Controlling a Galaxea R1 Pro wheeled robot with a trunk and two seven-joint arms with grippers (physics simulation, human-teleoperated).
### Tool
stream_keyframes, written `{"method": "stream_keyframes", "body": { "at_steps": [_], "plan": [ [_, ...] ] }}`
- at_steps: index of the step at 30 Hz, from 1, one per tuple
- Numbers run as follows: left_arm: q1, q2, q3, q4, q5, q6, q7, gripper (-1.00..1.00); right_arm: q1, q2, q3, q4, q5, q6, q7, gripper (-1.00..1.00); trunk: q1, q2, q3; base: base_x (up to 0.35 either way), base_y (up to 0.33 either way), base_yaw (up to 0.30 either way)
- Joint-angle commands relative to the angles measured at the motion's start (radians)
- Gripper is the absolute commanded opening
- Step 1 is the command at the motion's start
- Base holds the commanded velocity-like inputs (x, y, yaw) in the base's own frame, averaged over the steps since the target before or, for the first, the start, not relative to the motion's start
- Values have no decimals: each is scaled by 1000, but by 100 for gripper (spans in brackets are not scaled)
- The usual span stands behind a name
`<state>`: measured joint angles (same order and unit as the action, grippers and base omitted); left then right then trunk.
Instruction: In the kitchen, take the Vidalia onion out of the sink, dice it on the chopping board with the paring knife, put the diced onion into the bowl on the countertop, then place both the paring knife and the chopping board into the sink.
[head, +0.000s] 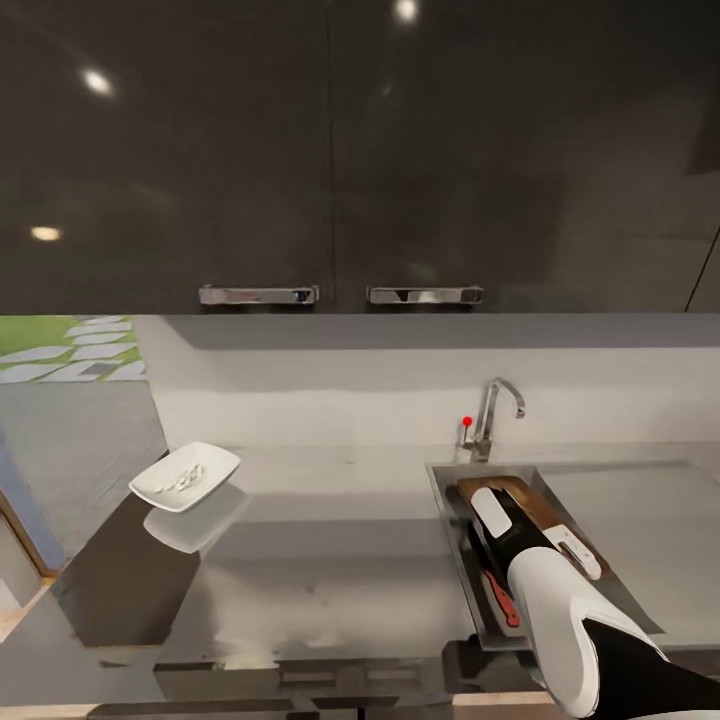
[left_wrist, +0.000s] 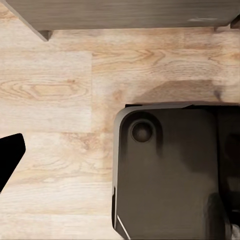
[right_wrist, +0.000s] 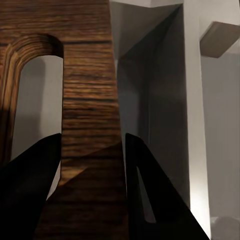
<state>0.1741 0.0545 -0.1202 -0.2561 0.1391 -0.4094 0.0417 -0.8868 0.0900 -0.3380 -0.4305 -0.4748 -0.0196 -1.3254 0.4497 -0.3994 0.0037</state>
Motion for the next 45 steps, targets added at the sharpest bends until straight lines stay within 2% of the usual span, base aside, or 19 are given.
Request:
{"method": "stream_keyframes", "body": {
  "at_steps": [1,45],
  "plan": [
    [1,1,-9,-2,9,-1,4,100,0,1,-2,-1,-1,-2,-1,-100,0,-1,-2,0,0,0],
    [1,1,-10,-2,8,0,3,100,-1,2,-3,0,-1,-2,-1,-100,0,-1,-68,0,-5,0]
  ]
}}
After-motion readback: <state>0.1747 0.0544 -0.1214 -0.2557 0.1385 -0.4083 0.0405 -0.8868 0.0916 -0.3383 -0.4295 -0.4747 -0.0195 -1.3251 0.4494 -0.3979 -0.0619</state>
